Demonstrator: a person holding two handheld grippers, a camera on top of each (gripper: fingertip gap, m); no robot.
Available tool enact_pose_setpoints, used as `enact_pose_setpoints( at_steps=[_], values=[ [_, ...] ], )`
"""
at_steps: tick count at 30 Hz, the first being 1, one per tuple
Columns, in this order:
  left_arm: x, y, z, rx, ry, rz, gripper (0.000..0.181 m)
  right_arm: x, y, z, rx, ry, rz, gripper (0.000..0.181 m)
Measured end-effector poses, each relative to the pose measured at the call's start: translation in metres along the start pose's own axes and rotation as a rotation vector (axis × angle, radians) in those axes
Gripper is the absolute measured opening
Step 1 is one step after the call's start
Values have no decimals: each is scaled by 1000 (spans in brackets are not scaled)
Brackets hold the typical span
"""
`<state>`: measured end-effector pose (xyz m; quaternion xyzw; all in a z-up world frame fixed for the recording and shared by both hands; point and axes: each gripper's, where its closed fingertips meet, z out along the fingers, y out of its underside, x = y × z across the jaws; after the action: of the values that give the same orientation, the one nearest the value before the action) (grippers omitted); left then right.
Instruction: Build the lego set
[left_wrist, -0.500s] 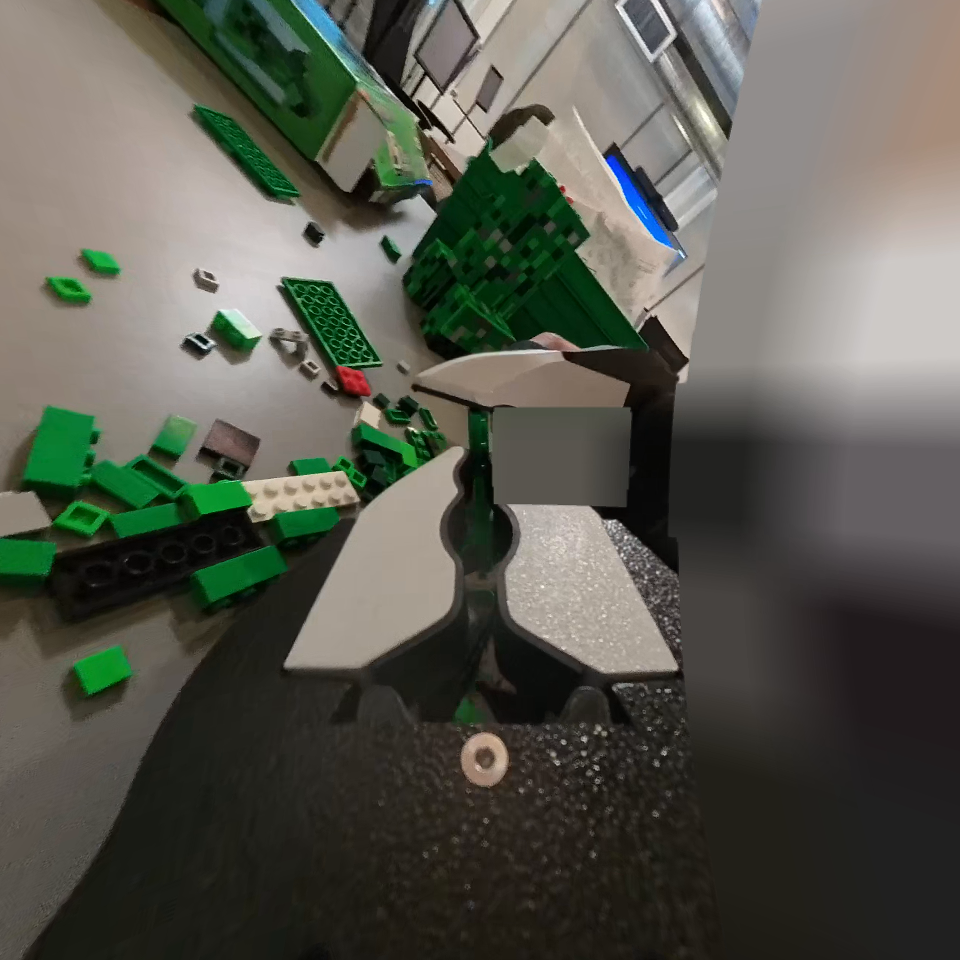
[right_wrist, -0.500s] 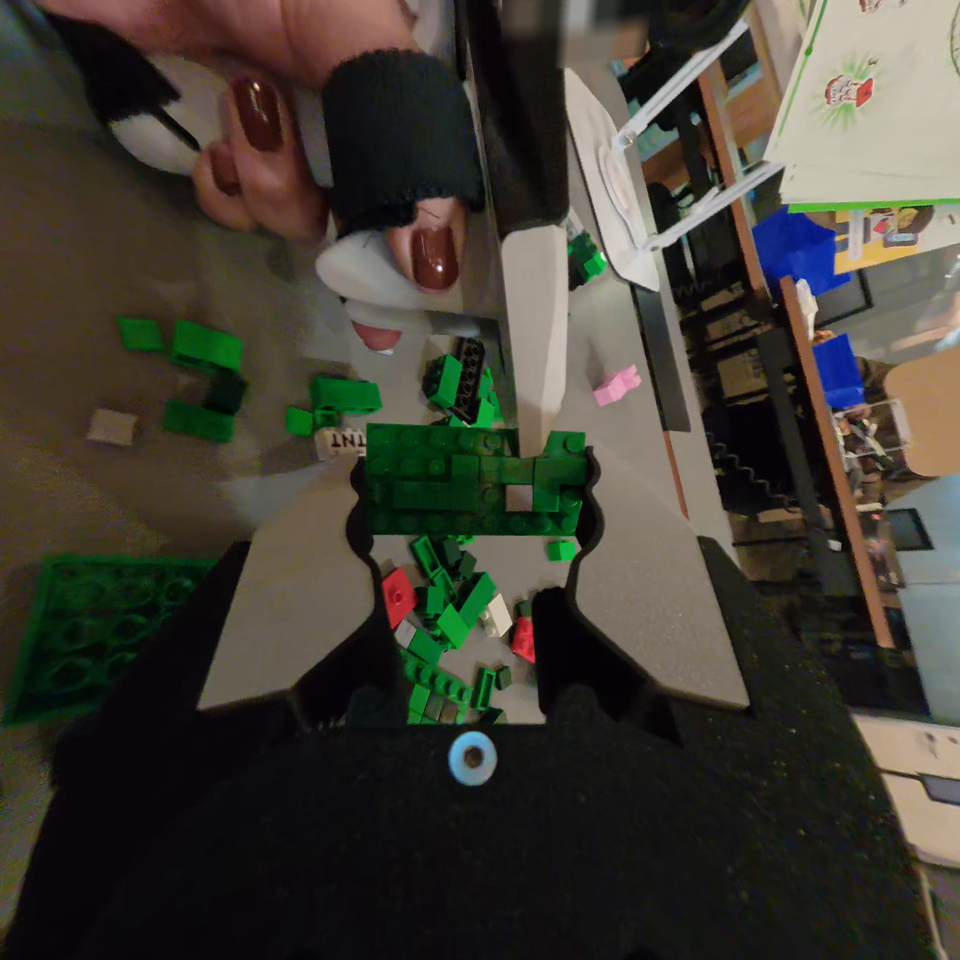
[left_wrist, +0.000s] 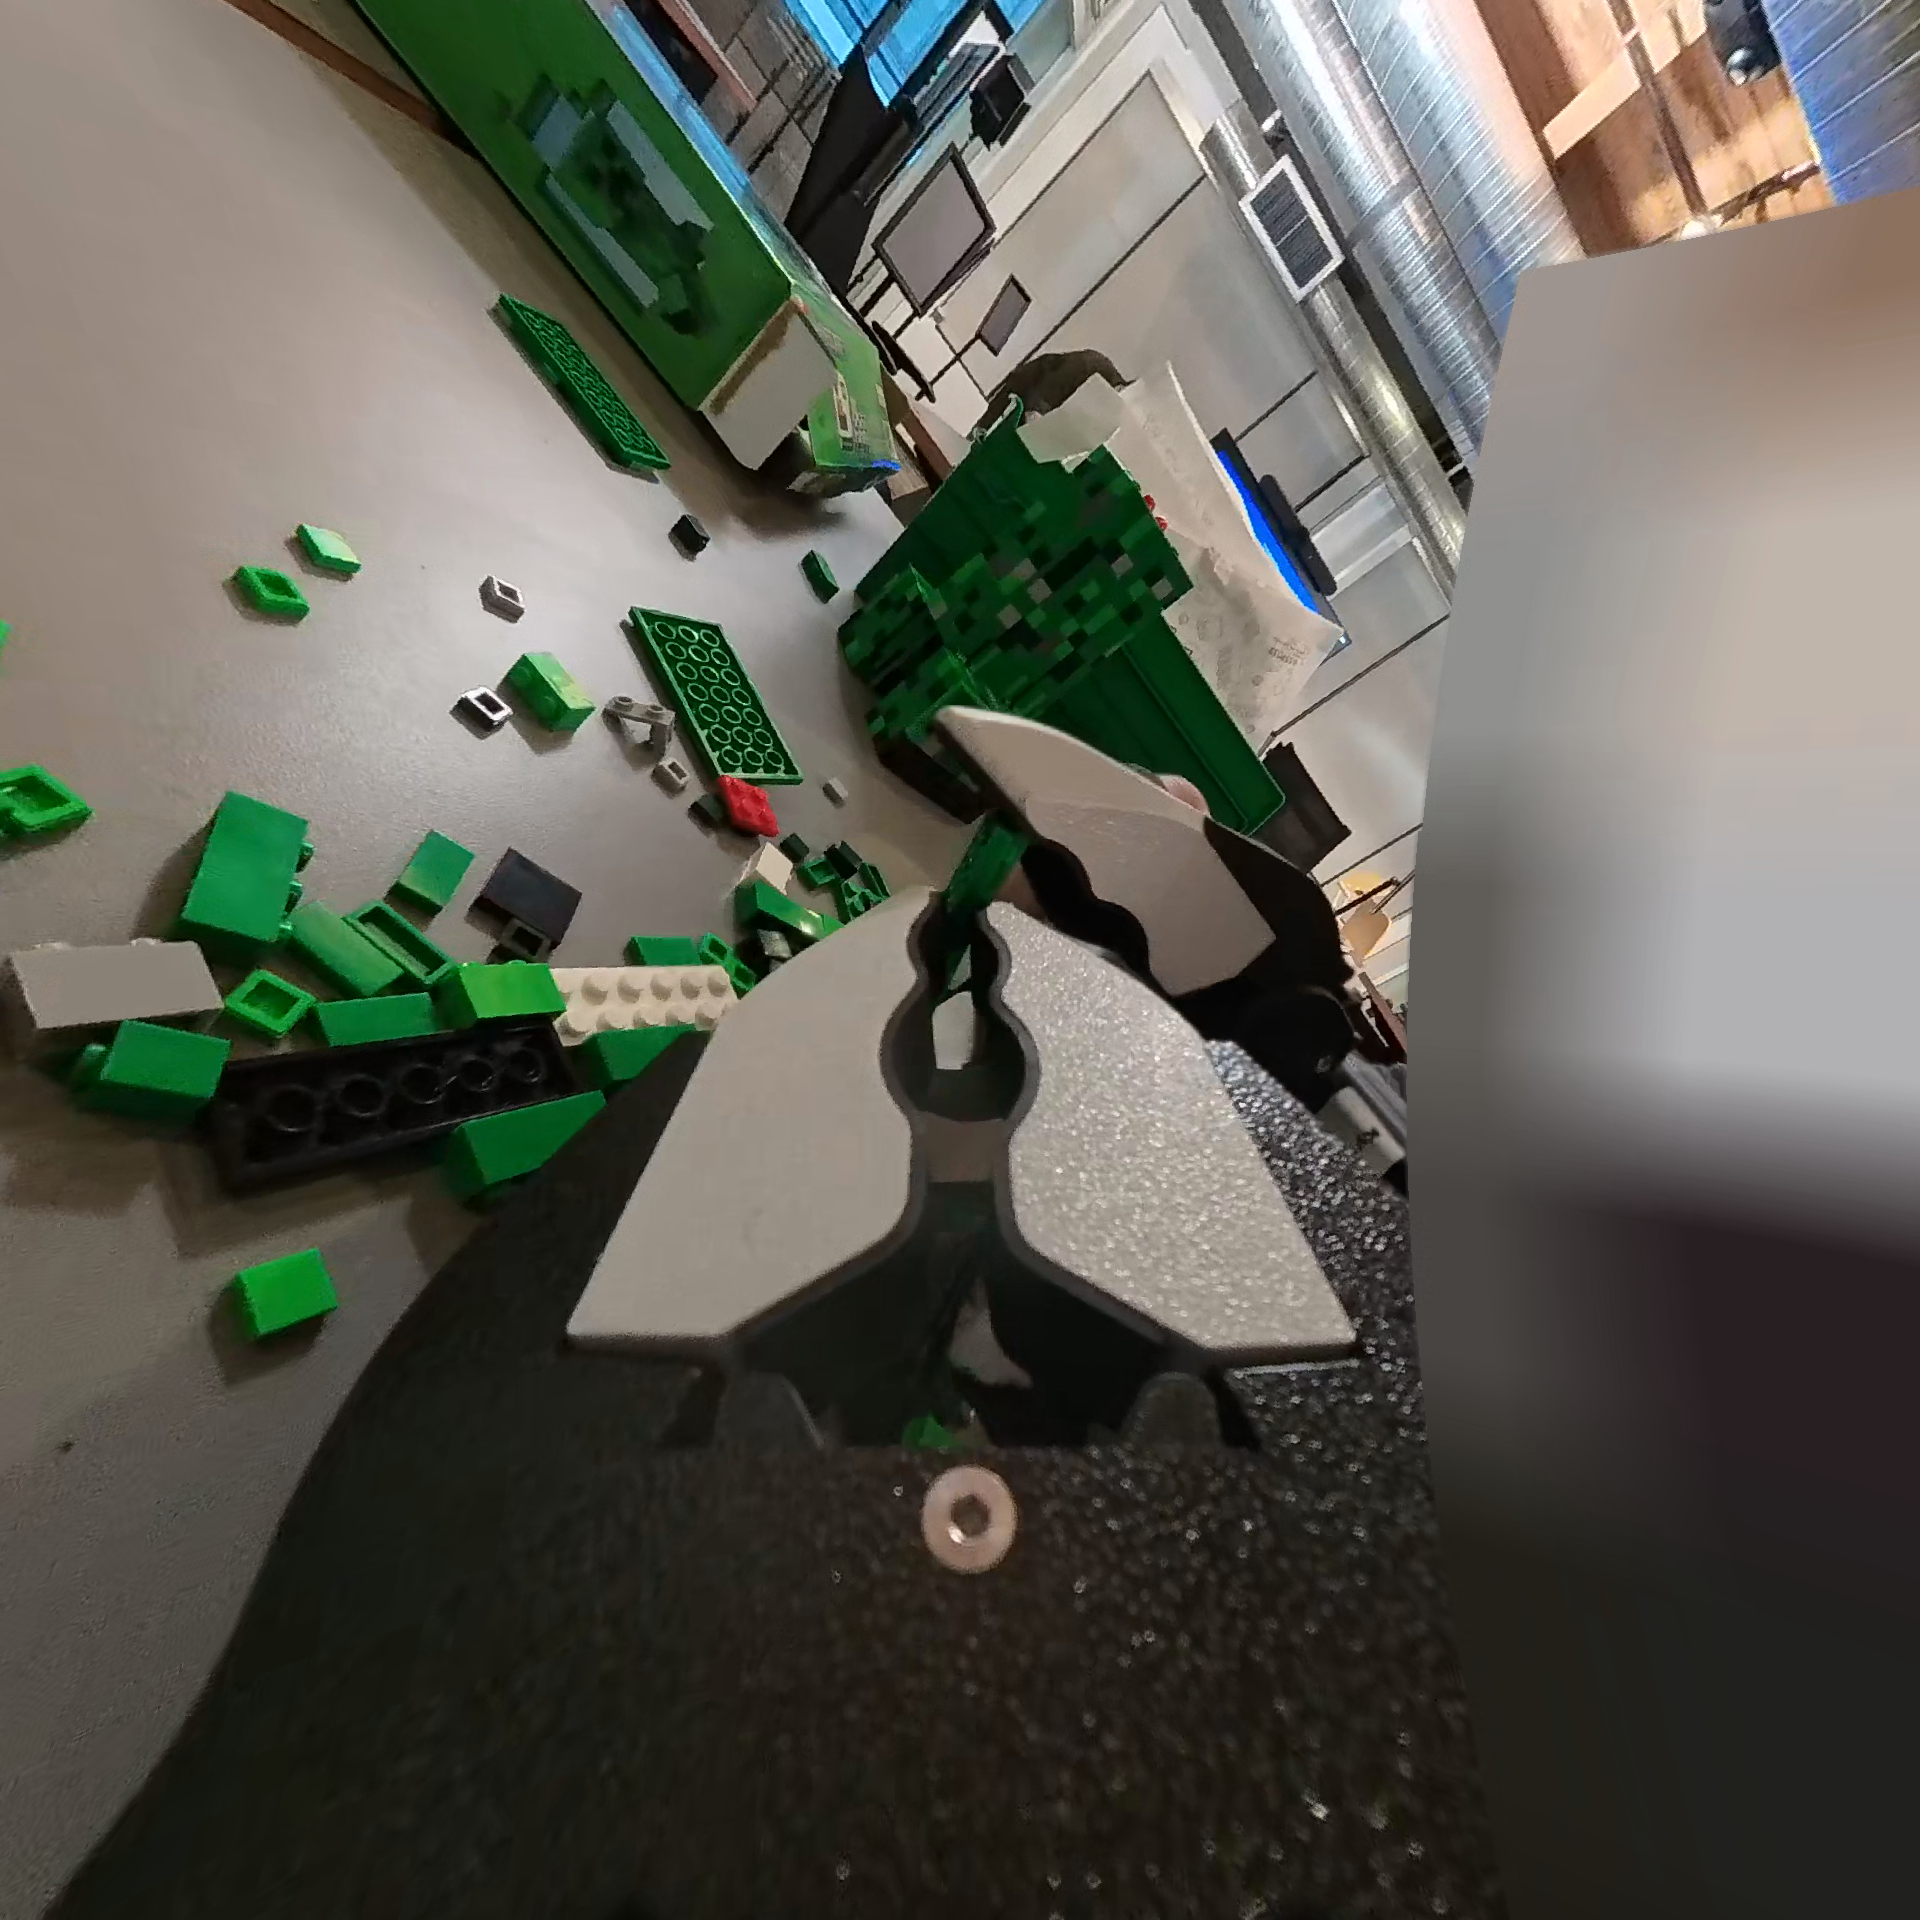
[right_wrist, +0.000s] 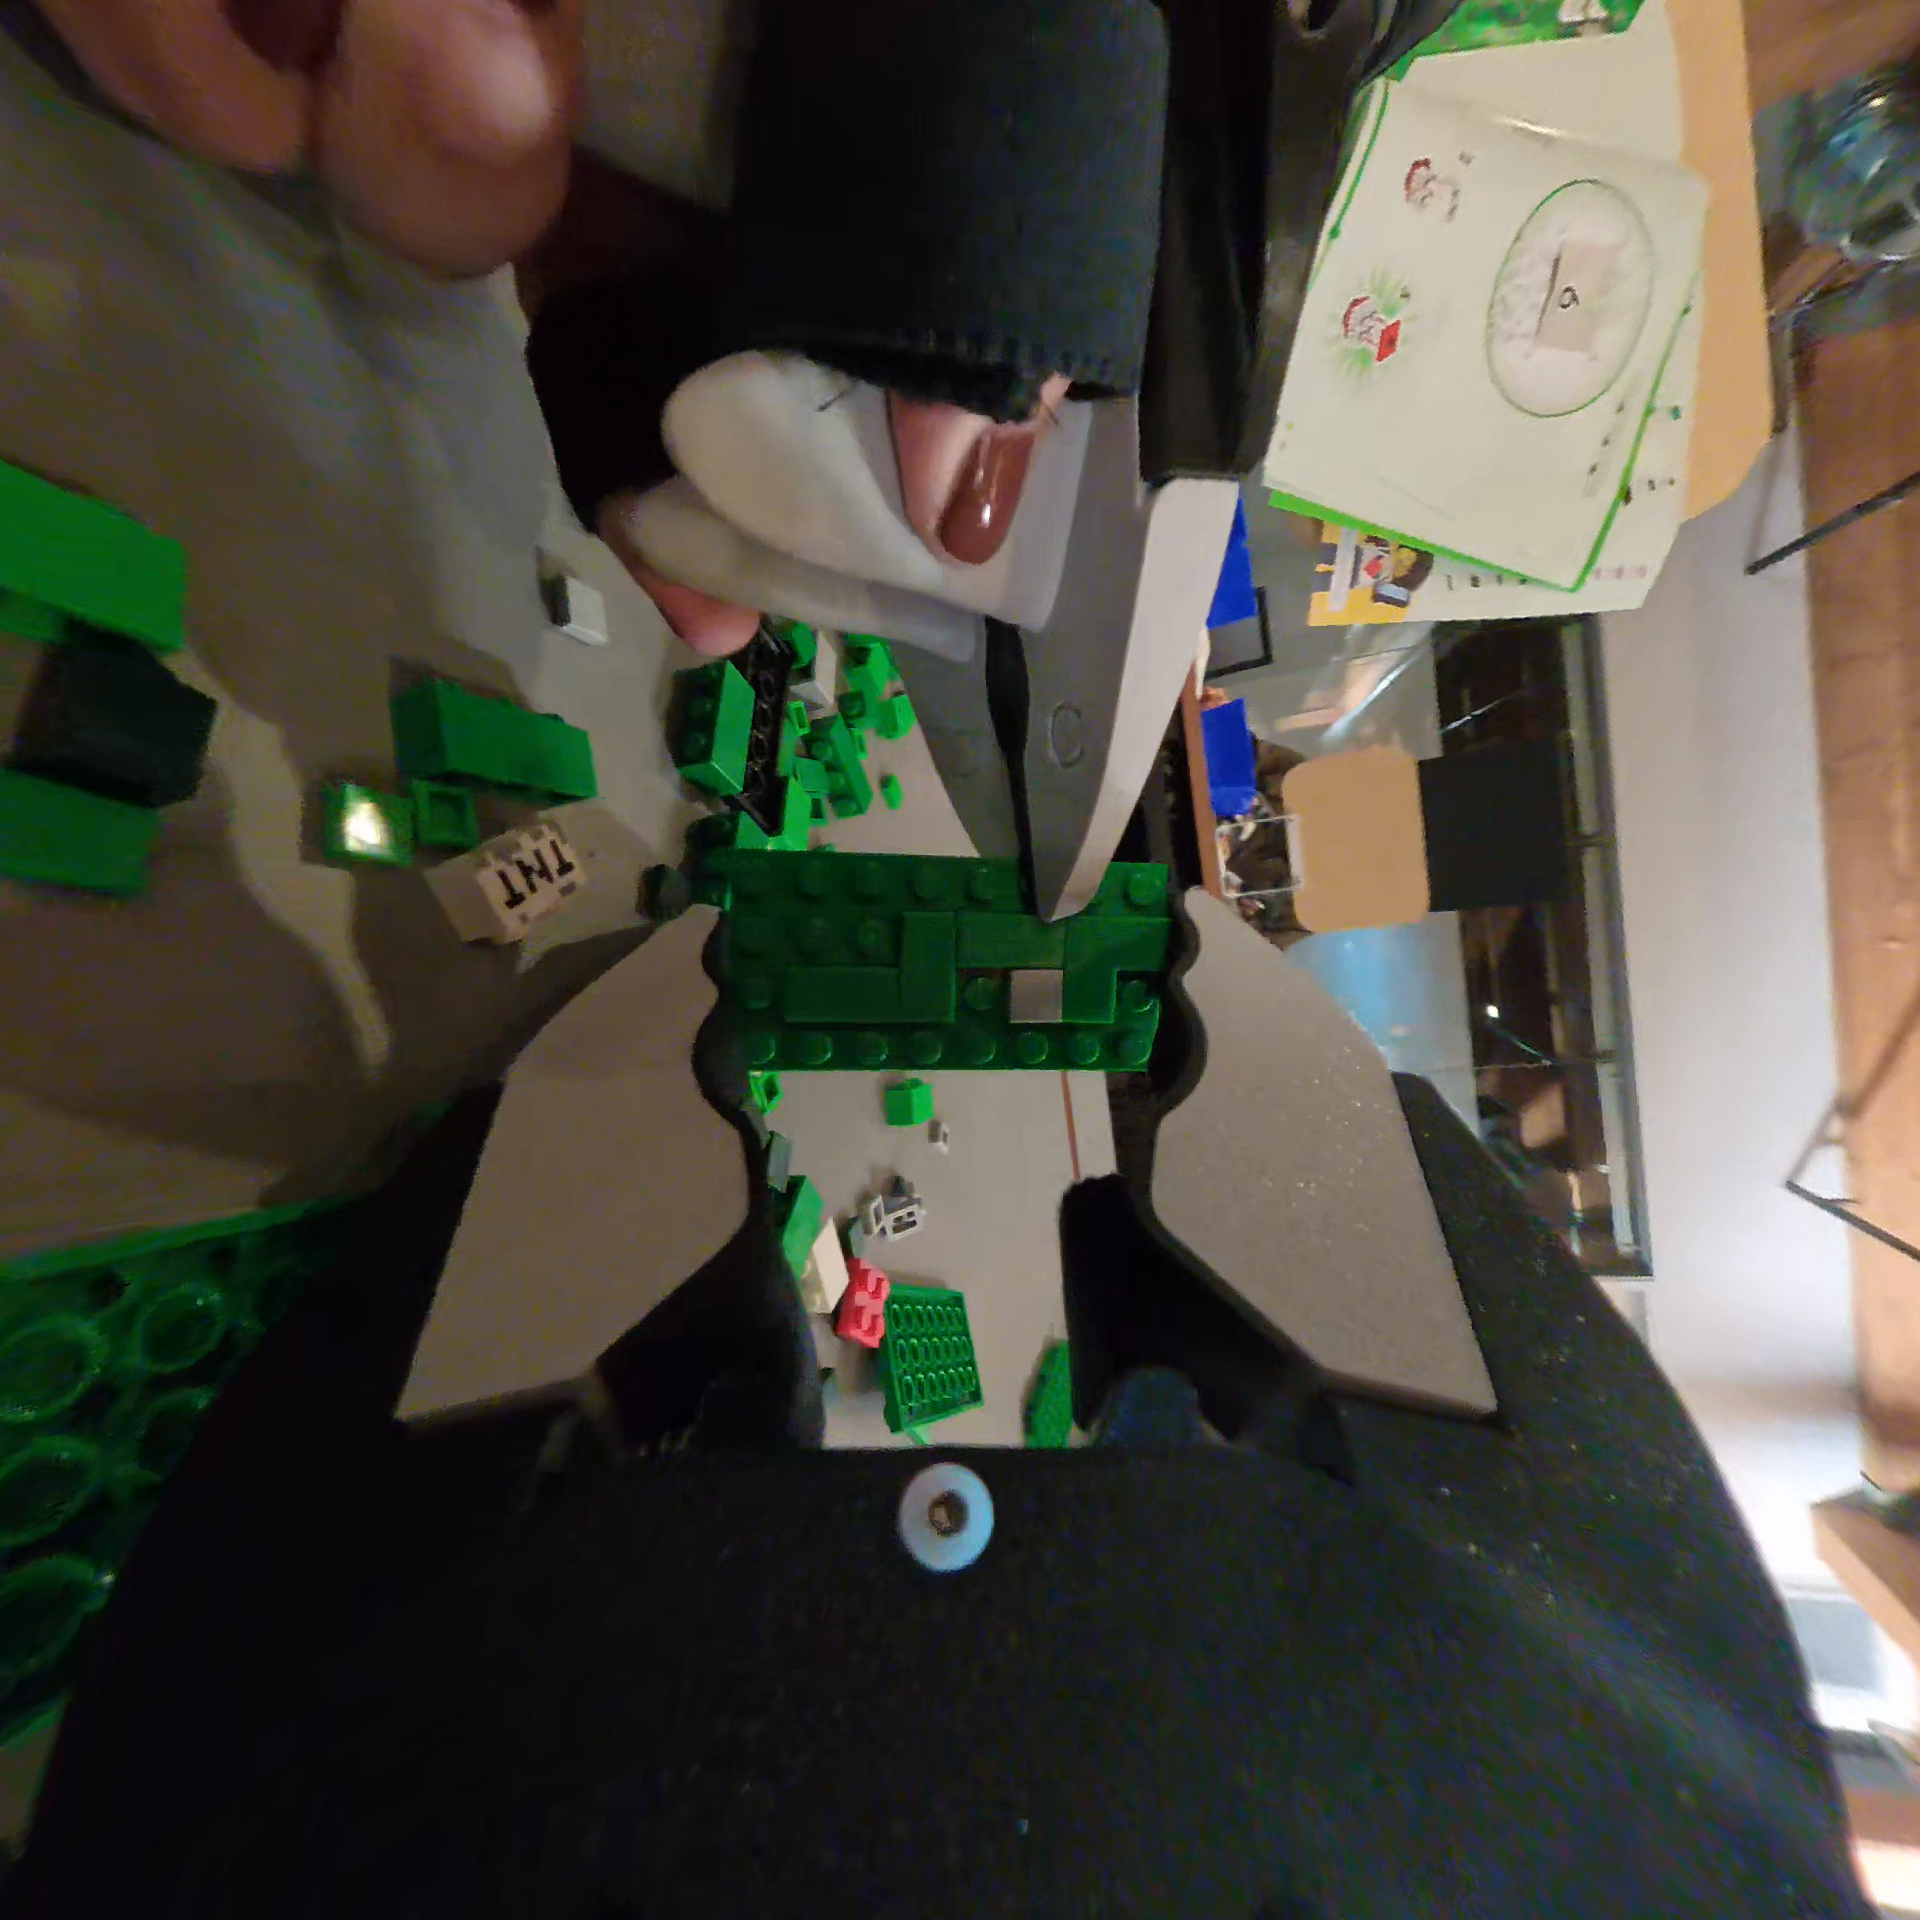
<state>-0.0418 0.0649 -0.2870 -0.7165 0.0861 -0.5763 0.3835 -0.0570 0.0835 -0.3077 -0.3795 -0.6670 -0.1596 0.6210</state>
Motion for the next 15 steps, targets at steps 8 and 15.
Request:
enact_pose_setpoints(
  at_steps=[8, 15],
  values=[
    [0, -3, -1, 36, 1, -14, 2, 7, 1, 1, -36, 99, -94, 77],
    [-14, -12, -7, 87, -72, -67, 7, 2, -16, -12, 95, 162, -221, 17]
  ],
)
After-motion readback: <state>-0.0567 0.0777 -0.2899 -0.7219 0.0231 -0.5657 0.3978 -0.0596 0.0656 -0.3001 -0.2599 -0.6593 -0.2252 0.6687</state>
